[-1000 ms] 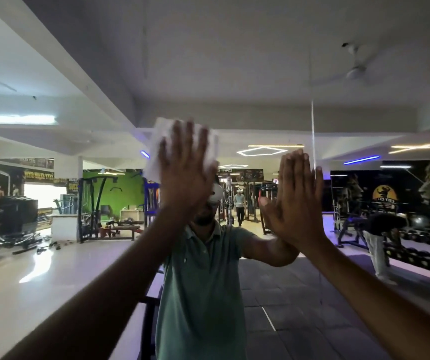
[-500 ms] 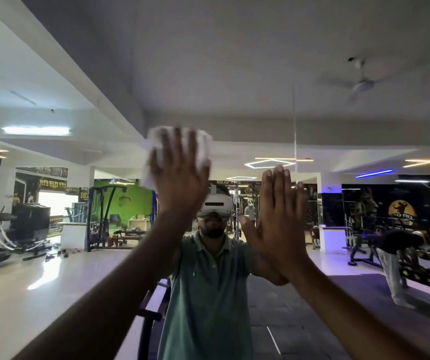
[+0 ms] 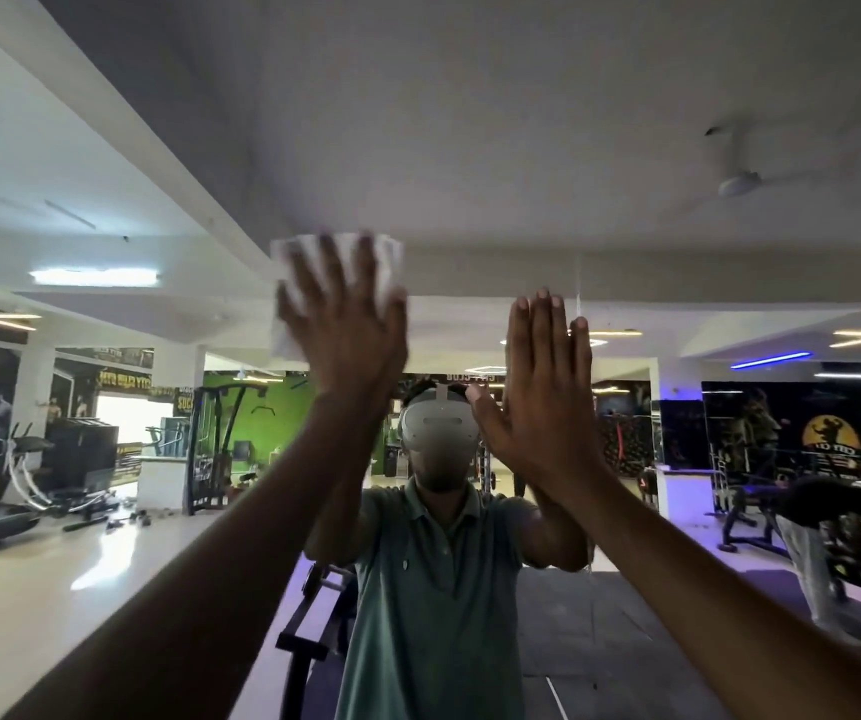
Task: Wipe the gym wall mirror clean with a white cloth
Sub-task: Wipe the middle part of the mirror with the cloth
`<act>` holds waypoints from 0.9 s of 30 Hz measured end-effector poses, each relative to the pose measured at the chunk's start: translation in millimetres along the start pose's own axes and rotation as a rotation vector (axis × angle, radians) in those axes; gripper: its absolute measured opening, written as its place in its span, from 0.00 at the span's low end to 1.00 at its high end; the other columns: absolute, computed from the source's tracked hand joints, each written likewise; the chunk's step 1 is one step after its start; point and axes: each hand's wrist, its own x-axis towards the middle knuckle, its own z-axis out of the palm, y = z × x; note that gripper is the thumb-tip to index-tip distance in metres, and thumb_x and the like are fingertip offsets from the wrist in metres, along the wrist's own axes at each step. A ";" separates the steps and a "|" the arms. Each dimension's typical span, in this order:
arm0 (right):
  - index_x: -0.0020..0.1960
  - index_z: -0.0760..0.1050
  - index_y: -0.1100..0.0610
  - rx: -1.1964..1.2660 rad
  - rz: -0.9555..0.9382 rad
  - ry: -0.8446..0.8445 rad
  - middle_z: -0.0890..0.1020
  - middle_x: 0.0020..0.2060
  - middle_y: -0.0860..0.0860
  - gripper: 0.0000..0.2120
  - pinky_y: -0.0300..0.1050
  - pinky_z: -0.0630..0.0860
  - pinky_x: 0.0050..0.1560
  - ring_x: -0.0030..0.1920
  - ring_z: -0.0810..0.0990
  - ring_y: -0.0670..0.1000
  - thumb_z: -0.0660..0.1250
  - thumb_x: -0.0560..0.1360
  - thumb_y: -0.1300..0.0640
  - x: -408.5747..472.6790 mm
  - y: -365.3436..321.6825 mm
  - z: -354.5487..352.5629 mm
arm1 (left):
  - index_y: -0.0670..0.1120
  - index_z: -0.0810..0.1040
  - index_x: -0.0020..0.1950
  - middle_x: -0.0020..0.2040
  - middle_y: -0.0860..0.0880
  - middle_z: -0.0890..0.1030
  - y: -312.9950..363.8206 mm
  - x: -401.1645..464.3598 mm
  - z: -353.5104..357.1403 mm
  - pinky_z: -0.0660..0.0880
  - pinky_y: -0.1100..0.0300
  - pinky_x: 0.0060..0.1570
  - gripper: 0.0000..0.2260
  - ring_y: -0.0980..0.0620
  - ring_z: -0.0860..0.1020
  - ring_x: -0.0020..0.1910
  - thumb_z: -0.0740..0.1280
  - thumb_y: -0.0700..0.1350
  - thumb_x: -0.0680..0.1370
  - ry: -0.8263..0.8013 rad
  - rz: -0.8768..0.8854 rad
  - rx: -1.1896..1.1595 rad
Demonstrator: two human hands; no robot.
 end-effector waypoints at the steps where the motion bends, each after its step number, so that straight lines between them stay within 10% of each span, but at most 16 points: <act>1: 0.85 0.45 0.65 -0.001 -0.001 0.008 0.46 0.85 0.64 0.45 0.67 0.47 0.83 0.85 0.42 0.63 0.49 0.83 0.33 -0.1 0.0 0.4 | 0.54 0.56 0.86 0.86 0.44 0.52 16.4 -3.4 4.3 0.48 0.37 0.80 0.29 0.38 0.48 0.85 0.50 0.60 0.85 -0.025 0.132 0.000; 6: 0.85 0.47 0.65 0.015 -0.022 0.036 0.48 0.85 0.63 0.44 0.66 0.47 0.83 0.85 0.44 0.62 0.48 0.83 0.33 -1.6 2.9 1.4 | 0.56 0.58 0.85 0.86 0.47 0.56 9.0 18.9 7.9 0.56 0.42 0.76 0.25 0.44 0.53 0.85 0.49 0.58 0.88 -0.048 0.695 0.059; 14: 0.85 0.44 0.65 0.049 -0.049 -0.022 0.44 0.84 0.65 0.46 0.67 0.49 0.82 0.85 0.41 0.64 0.54 0.82 0.33 -32.6 -8.4 -2.5 | 0.55 0.54 0.86 0.87 0.44 0.50 -39.9 -19.2 -8.9 0.50 0.42 0.79 0.27 0.40 0.47 0.85 0.48 0.59 0.87 -0.022 0.054 0.017; 21: 0.85 0.47 0.63 0.049 -0.052 -0.064 0.46 0.85 0.61 0.44 0.67 0.51 0.82 0.86 0.44 0.60 0.54 0.83 0.35 -70.8 25.3 -6.6 | 0.54 0.57 0.86 0.86 0.45 0.56 -9.5 -24.7 -1.0 0.55 0.44 0.75 0.26 0.42 0.52 0.85 0.49 0.58 0.87 -0.120 0.738 0.062; 27: 0.85 0.49 0.66 0.116 0.017 -0.032 0.48 0.85 0.63 0.42 0.65 0.49 0.84 0.85 0.45 0.63 0.55 0.83 0.39 -107.9 33.2 -10.3 | 0.53 0.52 0.86 0.87 0.44 0.51 6.2 -37.0 -1.0 0.53 0.43 0.77 0.27 0.41 0.49 0.85 0.49 0.58 0.87 0.029 -0.001 0.017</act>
